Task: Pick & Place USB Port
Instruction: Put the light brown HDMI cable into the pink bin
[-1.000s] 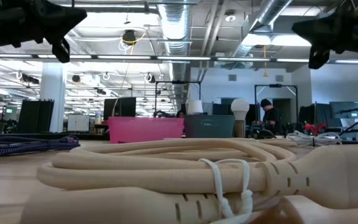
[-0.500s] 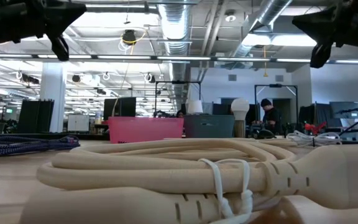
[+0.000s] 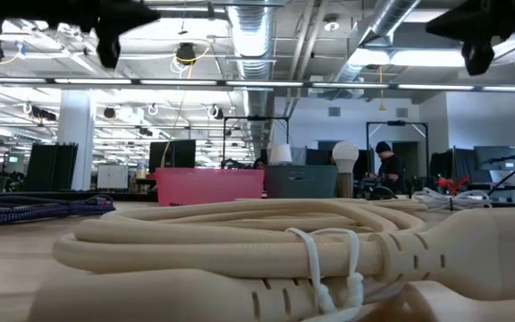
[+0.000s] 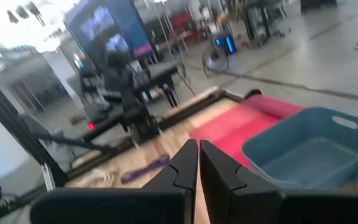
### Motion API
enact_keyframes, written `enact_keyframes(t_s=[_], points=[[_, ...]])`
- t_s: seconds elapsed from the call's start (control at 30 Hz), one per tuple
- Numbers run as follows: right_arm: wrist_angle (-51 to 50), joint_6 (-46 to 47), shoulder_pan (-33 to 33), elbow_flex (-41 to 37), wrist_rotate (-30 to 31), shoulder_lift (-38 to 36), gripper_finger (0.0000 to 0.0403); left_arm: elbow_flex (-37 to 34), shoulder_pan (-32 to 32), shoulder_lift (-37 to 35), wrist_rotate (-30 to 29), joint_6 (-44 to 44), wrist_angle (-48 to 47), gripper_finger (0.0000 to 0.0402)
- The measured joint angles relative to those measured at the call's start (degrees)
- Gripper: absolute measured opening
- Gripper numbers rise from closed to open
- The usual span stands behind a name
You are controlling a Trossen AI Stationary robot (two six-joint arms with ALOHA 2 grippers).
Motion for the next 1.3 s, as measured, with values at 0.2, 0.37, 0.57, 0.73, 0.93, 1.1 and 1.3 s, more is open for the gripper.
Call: enact_keyframes(t_s=[0.2,0.37,0.57,0.73,0.93,1.1,1.3], points=[[-6.83,-2.35,0.0,11.02,0.0,7.88,0.001,12.25,0.82,0.11,2.2,6.43,-10.03,0.0012],[-14.72,-4.31,-0.02,19.38,0.38,15.69,0.001,20.67,0.82,1.55,-0.57,7.95,-23.15,0.0012],[-30.16,-0.77,-0.08,27.12,4.89,25.97,0.001,24.5,0.84,5.29,-6.27,7.89,-32.25,0.0012],[-36.09,6.03,-1.7,30.06,5.63,30.9,0.001,24.5,0.84,7.11,-13.76,5.6,-32.39,0.0012],[-36.07,9.98,-4.03,31.6,4.46,35.21,0.001,24.5,0.82,6.3,-15.12,1.63,-32.17,0.0012],[-35.17,4.84,-5.31,31.61,-0.53,38.91,0.001,24.51,0.84,5.7,-15.12,0.54,-32.14,0.0012],[-29.45,0.13,-5.16,31.59,-1.37,43.54,0.001,24.5,0.82,5.46,-14.54,0.54,-31.98,0.0012]])
